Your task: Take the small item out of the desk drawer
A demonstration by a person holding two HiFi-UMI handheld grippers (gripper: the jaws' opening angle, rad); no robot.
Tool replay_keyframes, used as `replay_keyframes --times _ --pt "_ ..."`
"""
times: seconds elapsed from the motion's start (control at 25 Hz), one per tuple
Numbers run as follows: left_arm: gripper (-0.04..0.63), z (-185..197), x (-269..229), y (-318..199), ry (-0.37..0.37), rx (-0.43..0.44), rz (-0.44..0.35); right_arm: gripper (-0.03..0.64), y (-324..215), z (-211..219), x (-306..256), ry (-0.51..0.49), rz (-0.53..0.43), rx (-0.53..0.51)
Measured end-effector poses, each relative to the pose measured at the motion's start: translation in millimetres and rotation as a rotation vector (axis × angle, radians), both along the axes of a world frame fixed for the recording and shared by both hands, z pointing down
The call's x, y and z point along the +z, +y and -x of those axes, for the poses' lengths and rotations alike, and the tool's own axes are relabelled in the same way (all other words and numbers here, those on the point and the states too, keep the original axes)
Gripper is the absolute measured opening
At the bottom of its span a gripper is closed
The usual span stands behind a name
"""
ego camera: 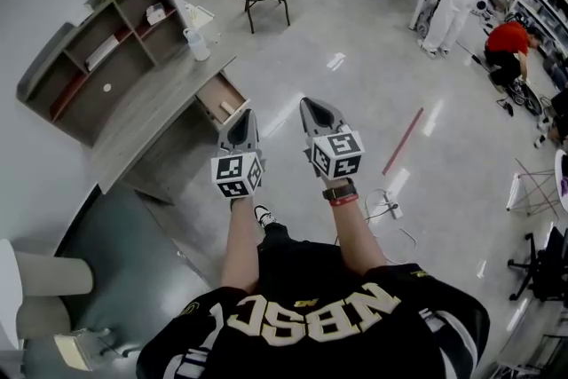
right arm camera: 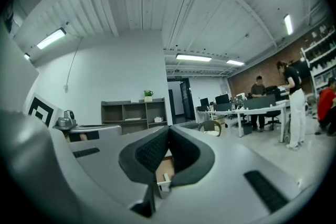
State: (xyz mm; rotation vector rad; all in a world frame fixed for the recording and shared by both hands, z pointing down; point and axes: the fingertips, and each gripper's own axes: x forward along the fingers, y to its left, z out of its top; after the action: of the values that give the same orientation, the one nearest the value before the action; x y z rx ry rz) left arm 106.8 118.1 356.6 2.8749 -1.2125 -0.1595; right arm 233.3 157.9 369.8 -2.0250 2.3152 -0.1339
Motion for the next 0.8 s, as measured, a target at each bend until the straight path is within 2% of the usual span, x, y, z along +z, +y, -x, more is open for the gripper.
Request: replay_keyframes --times 0.24,0.56,0.8 --pt "0.014 6 -3 -37 0.019 -0.013 -0.005 0.006 -37 3 -3 0.009 -0.001 -0.018" --pt "0.014 32 -25 -116 0.068 -0.064 -0.036 0.006 -121 31 -25 0.05 -0.021 -0.075" --pt "0.014 67 -26 -173 0.051 -0.112 -0.035 0.006 -187 61 -23 0.041 -0.001 -0.11"
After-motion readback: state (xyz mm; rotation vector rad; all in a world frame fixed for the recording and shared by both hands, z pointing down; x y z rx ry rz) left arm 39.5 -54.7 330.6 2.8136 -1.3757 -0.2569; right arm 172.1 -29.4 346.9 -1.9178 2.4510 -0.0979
